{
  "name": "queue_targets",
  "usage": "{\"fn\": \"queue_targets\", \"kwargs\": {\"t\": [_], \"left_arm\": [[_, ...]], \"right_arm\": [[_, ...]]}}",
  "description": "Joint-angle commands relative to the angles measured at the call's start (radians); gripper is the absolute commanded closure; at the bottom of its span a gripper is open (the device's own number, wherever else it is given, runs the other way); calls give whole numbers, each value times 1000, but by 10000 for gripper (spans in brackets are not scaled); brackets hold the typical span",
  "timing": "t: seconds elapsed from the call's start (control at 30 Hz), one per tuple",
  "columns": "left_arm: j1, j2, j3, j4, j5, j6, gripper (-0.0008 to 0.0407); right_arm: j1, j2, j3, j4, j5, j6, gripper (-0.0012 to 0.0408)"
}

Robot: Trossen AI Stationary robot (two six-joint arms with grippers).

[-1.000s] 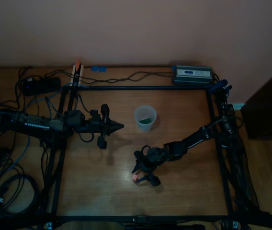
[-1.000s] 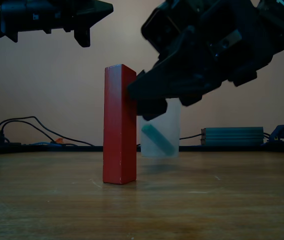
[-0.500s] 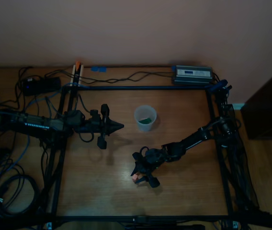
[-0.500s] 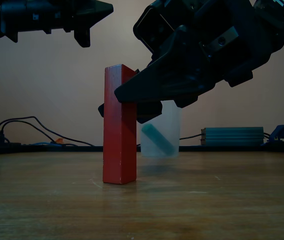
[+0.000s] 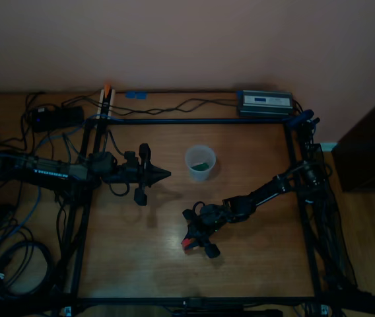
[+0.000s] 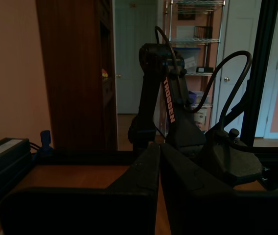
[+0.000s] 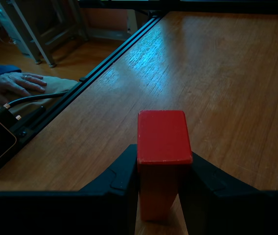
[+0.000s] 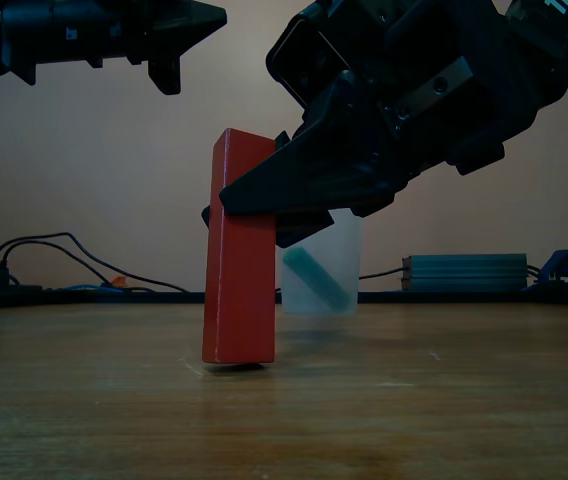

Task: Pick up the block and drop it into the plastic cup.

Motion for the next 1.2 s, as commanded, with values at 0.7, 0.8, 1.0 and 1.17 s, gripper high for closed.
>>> {"fn": "queue_targets", "kwargs": {"t": [0.7, 0.8, 1.0, 1.17], "left_arm": [[0, 0, 0, 1, 0, 0, 399], [0, 0, 0, 1, 0, 0, 399], [0, 0, 0, 1, 0, 0, 399], [0, 0, 0, 1, 0, 0, 399]], "right_arm": [[-17, -219, -89, -127, 142, -34, 396], [-34, -277, -139, -125, 151, -29, 396], [-82, -426, -251, -126, 184, -11, 396], [-138, -562, -337, -127, 193, -3, 396]]}}
